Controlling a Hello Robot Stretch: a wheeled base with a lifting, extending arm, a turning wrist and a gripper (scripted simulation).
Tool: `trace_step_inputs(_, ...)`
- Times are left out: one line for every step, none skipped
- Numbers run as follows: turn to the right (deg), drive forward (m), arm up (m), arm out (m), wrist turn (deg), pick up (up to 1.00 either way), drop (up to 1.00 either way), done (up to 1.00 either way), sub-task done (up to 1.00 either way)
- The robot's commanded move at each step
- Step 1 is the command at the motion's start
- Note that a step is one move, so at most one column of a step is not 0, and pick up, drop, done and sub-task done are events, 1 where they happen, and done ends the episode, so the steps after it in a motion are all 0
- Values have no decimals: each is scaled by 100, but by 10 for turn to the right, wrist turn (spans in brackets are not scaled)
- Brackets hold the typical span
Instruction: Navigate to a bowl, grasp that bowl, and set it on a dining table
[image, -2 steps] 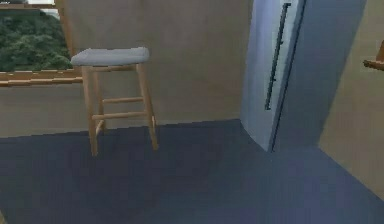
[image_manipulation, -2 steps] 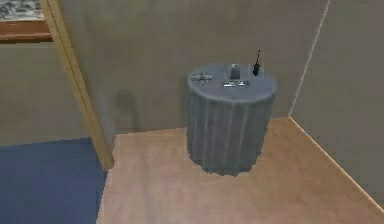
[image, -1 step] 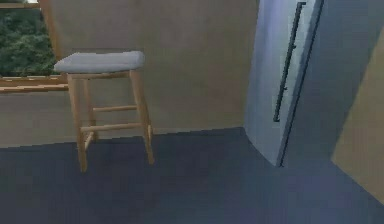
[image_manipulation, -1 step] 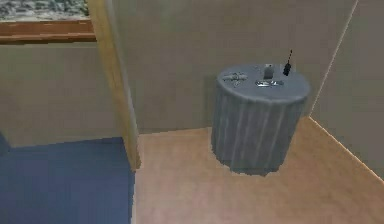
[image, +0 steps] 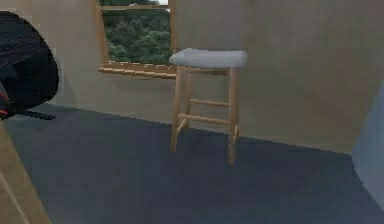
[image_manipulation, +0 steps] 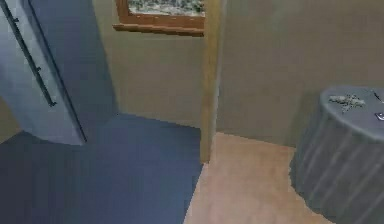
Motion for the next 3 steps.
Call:
trace_step_inputs(0,100,0,0,0,0,0,0,0)
trace_step_inputs(-150,0,0,0,0,0,0,0,0)
trace_step_inputs(0,5,0,0,0,0,0,0,0)
